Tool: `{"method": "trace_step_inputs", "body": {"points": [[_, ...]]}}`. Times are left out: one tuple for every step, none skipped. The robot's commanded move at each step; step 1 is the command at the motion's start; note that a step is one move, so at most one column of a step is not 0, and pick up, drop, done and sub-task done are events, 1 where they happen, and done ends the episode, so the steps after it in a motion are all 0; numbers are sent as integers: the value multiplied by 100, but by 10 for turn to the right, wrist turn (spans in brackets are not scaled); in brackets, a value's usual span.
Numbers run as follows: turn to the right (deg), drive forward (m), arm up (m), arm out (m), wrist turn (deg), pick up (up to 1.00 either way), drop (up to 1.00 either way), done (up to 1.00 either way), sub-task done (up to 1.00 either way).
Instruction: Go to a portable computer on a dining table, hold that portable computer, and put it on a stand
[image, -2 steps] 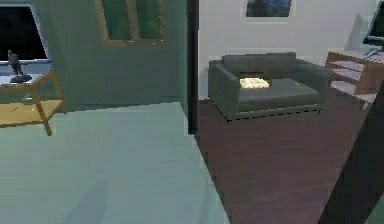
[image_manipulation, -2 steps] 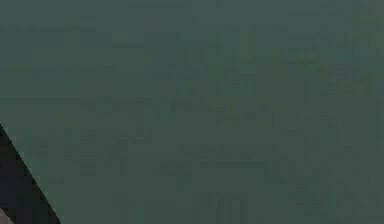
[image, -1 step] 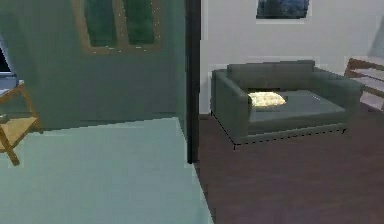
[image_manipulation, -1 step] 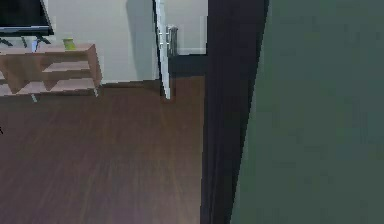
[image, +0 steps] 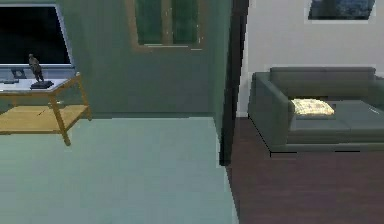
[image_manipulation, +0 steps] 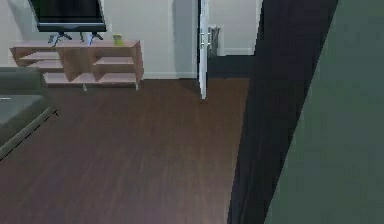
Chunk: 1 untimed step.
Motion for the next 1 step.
{"method": "trace_step_inputs", "body": {"points": [[-30,0,0,0,0,0,0,0,0]]}}
